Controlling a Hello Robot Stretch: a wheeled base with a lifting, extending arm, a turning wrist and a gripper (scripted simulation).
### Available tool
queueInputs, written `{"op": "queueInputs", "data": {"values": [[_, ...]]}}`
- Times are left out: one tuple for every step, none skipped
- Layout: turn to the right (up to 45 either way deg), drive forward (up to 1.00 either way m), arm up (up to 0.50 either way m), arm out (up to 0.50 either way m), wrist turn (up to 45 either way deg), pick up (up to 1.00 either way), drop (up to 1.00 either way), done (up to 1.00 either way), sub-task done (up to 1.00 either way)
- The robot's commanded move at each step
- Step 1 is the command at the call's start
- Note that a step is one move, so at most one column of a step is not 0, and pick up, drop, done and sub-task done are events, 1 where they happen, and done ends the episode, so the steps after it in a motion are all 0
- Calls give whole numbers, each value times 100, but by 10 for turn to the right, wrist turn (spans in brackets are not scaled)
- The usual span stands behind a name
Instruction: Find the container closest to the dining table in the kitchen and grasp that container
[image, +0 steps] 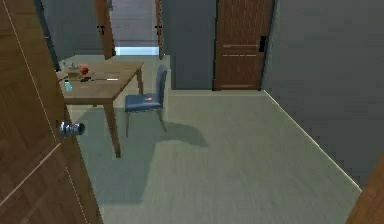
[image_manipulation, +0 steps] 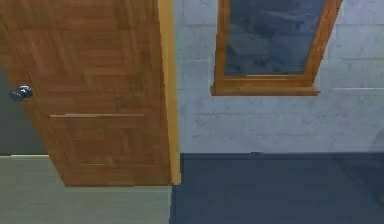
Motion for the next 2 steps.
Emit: {"op": "queueInputs", "data": {"values": [[0, 100, 0, 0, 0, 0, 0, 0, 0], [-30, 0, 0, 0, 0, 0, 0, 0, 0]]}}
